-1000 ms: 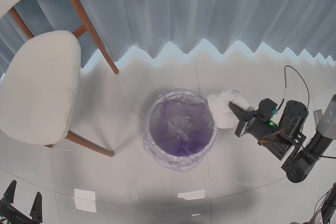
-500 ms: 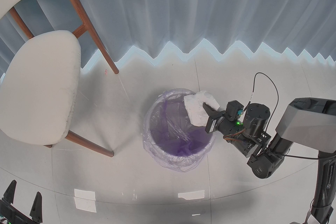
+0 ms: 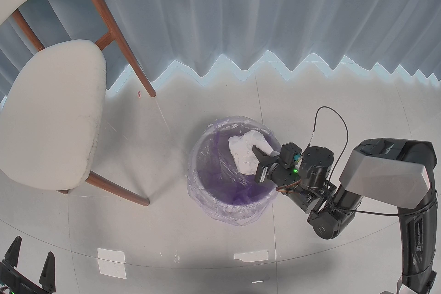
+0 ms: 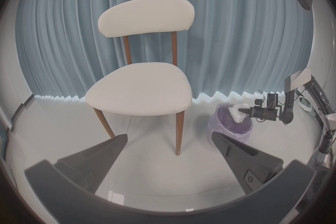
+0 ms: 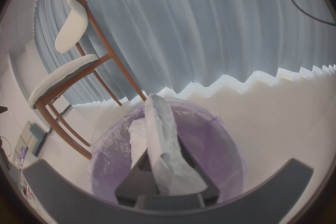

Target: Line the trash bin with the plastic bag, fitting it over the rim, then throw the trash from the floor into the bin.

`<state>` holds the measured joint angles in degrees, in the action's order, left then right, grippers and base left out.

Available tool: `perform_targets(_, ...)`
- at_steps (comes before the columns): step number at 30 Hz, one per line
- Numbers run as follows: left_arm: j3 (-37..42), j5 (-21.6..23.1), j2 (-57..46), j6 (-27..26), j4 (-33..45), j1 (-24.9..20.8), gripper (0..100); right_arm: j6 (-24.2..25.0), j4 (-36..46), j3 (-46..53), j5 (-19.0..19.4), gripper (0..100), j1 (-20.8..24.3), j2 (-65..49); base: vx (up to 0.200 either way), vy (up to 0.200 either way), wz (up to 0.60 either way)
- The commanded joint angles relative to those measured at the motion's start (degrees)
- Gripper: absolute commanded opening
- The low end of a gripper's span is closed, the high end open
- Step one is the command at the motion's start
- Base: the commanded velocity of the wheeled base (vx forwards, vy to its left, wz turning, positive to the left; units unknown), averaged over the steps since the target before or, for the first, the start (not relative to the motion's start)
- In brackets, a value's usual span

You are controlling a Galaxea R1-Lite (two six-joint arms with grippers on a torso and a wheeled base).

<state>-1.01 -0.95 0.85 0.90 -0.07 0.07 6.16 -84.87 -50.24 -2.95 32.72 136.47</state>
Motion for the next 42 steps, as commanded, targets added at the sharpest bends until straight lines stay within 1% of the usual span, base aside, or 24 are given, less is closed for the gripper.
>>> perform_targets(1, 1.0, 0.0, -0.9, 0.1, 0.0, 0.0, 100, 0.7, 0.0, -2.2, -0.7, 0, 1.0, 2.7, 0.000, 0.000, 0.00)
perform_targets(14, 1.0, 0.0, -0.9, 0.1, 0.0, 0.0, 100, 4.2, 0.1, -4.6, -2.4, 0, 1.8, 3.6, 0.000, 0.000, 0.00)
perform_targets(15, 1.0, 0.0, -0.9, 0.1, 0.0, 0.0, 100, 4.6, 0.1, -4.6, -2.4, 100, 1.9, 3.6, 0.000, 0.000, 0.00)
perform_targets(27, 1.0, -0.1, -0.9, 0.1, 0.0, 0.0, 100, 5.2, -0.3, -4.9, -4.3, 100, 2.0, 2.9, 0.000, 0.000, 0.00)
perform_targets(32, 1.0, -0.1, -0.9, 0.1, 0.0, 0.0, 100, 5.2, -0.1, -2.8, -4.9, 100, 2.0, -1.2, 0.000, 0.000, 0.00)
perform_targets(38, 1.0, -0.1, -0.9, 0.2, 0.0, 0.0, 100, 5.9, -0.2, 2.2, -6.7, 100, 1.8, -7.9, 0.000, 0.000, 0.00)
perform_targets(42, 1.0, -0.1, -0.9, 0.1, -0.1, 0.0, 100, 6.3, -0.2, 9.1, -7.8, 100, 1.0, -16.6, 0.000, 0.000, 0.00)
